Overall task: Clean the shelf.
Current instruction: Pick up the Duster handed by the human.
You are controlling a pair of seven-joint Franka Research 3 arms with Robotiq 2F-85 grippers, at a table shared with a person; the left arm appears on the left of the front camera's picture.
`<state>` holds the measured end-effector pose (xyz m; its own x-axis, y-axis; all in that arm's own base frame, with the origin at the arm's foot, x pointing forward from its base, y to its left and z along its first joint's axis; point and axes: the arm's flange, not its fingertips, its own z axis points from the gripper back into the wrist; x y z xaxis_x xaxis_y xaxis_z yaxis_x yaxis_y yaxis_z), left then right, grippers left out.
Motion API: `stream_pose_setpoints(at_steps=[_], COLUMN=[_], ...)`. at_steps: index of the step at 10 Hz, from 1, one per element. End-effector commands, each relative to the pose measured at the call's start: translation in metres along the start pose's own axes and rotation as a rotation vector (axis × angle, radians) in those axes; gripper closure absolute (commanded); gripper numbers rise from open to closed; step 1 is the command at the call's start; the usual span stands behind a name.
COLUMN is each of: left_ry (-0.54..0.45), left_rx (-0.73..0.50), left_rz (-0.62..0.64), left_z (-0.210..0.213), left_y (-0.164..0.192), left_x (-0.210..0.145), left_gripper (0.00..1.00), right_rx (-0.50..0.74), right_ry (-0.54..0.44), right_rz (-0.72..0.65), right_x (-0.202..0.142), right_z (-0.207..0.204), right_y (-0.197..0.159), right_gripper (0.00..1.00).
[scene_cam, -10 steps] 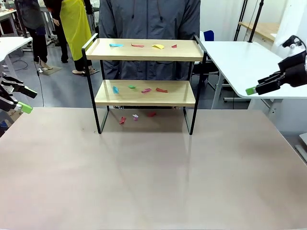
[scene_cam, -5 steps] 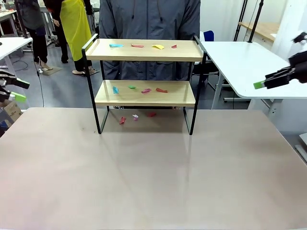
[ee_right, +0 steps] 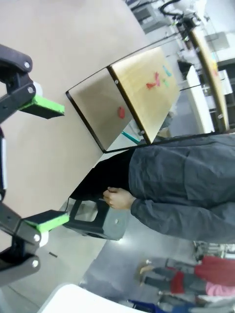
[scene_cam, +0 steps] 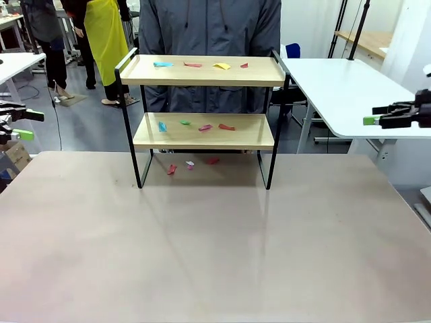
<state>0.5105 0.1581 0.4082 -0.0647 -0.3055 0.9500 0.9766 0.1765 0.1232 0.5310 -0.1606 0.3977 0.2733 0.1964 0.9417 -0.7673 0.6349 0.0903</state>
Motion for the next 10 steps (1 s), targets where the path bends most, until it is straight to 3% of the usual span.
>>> stream_pose_setpoints(at_steps=[1, 7, 10], left_ry=[-0.080, -0.147, -0.185], left_rx=[0.006, 0.056, 0.014], left_rz=[-0.055, 0.032, 0.063], left_z=[0.000, -0.004, -0.006], left_y=[0.013, 0.027, 0.027], left_x=[-0.017, -0.048, -0.050], left_gripper=[0.00, 0.00, 0.00], right_rx=[0.017, 0.022, 0.068], right_ry=[-0.036, -0.159, -0.175], right_rz=[0.059, 0.074, 0.064], right_x=[-0.007, -0.026, -0.026], right_z=[-0.012, -0.010, -0.009], right_y=[-0.037, -0.053, -0.061], right_gripper=[0.00, 0.00, 0.00])
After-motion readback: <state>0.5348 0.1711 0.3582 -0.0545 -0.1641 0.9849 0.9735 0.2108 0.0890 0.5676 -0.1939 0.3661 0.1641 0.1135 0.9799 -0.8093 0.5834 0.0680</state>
